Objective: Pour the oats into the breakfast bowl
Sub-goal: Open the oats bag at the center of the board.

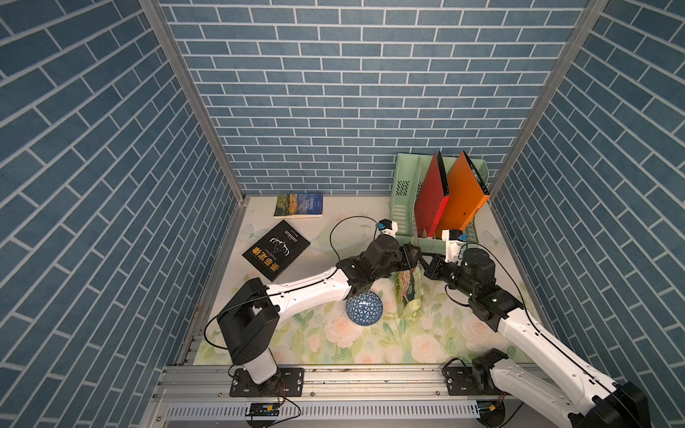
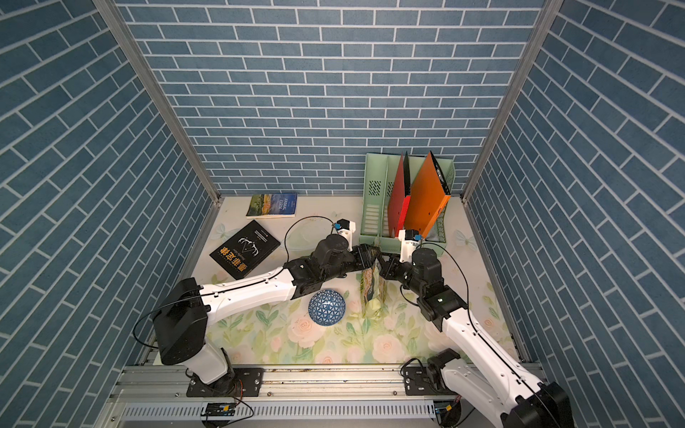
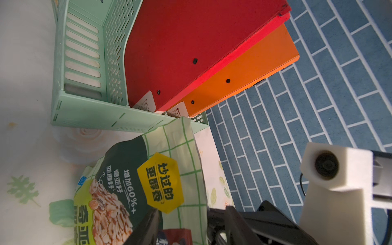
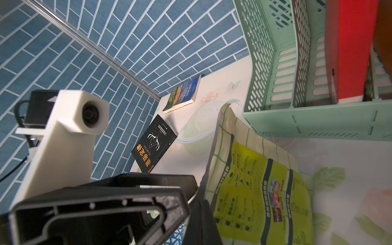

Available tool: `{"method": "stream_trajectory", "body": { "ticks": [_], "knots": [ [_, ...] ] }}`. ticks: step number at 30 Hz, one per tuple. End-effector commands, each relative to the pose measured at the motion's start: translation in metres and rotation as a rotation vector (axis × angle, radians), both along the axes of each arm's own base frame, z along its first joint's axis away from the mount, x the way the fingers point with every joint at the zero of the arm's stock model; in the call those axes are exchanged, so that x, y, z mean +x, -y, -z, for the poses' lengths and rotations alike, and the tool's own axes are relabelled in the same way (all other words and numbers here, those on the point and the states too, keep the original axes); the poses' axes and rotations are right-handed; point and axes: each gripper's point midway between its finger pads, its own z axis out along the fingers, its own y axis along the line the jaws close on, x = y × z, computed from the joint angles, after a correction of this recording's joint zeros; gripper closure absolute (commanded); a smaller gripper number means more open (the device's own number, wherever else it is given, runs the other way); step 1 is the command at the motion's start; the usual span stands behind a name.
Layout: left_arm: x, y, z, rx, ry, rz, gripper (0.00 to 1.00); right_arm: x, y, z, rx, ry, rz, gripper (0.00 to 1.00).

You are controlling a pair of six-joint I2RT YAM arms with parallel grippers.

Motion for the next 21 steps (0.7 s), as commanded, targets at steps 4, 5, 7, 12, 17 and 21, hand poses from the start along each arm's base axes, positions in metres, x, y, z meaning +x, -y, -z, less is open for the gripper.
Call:
{"method": "stream_trajectory", "body": {
  "ticks": [4,5,7,12,17,21],
  "knots": [
    [0.005,0.007,0.003,0.005,-0.006,0.014,0.52,-0.004,0.002,0.009,-0.004,-0.044,0.009,1.0],
    [0.005,0.006,0.005,0.008,-0.008,0.014,0.53,-0.004,0.002,0.009,-0.003,-0.044,0.012,1.0],
    [0.004,0.006,0.009,0.016,-0.013,0.016,0.56,-0.004,0.003,0.009,-0.002,-0.045,0.014,1.0],
    [0.005,0.002,0.017,0.037,-0.022,0.002,0.64,-0.004,0.005,0.015,-0.016,-0.066,0.026,1.0],
    [0.004,0.005,0.021,0.042,-0.029,0.018,0.7,-0.004,0.007,0.016,-0.017,-0.071,0.036,1.0],
    [0.004,0.006,0.027,0.058,-0.037,0.019,0.78,-0.004,0.009,0.014,-0.023,-0.069,0.047,1.0]
  ]
}}
